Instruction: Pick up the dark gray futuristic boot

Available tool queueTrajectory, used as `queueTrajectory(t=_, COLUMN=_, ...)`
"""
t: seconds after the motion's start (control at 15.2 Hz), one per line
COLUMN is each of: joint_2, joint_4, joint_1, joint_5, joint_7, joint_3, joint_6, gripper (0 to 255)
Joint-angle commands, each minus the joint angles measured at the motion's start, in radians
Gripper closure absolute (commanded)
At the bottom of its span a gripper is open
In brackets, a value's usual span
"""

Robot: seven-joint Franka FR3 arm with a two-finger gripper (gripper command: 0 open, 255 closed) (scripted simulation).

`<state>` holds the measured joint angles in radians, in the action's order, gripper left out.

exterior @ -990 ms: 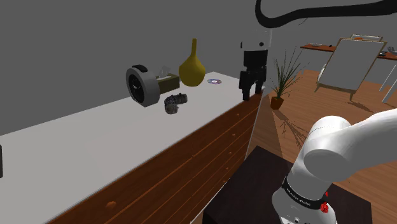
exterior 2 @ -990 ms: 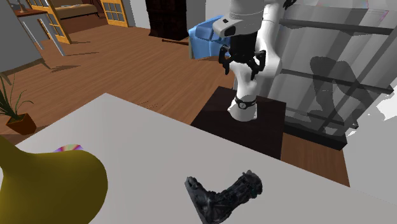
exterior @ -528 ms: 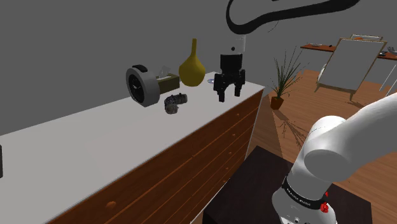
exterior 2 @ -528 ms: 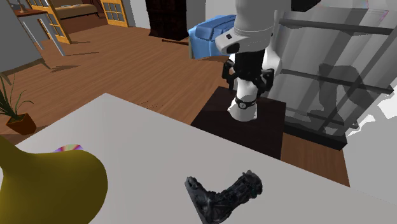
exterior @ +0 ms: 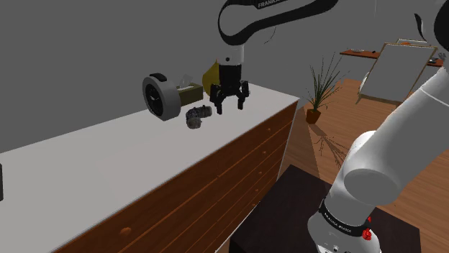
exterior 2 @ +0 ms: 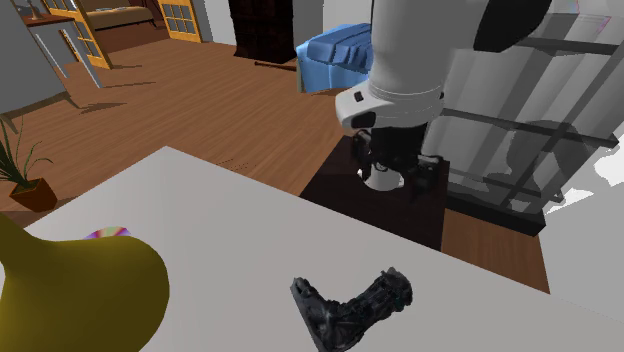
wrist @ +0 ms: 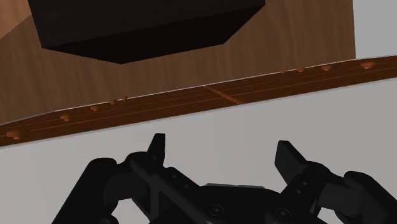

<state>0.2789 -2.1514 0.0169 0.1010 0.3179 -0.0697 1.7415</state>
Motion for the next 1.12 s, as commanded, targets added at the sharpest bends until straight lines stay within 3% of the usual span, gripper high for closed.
queueTrajectory(t=0.0, joint_2=-0.071, joint_4=0.059, joint_1=0.001, joint_5=0.003, joint_7=0.041, joint_3=-0.012, joint_6=0.019, gripper=0)
queueTrajectory(t=0.79, joint_2=-0.532, joint_4=0.538, joint_1=0.019, joint_5=-0.020, joint_7=0.251, joint_3=-0.030, joint_6=0.038, gripper=0)
queueTrajectory(t=1.06, joint_2=-0.539, joint_4=0.495, joint_1=0.020, joint_5=-0.020, joint_7=0.247, joint_3=-0.030, joint_6=0.089, gripper=0)
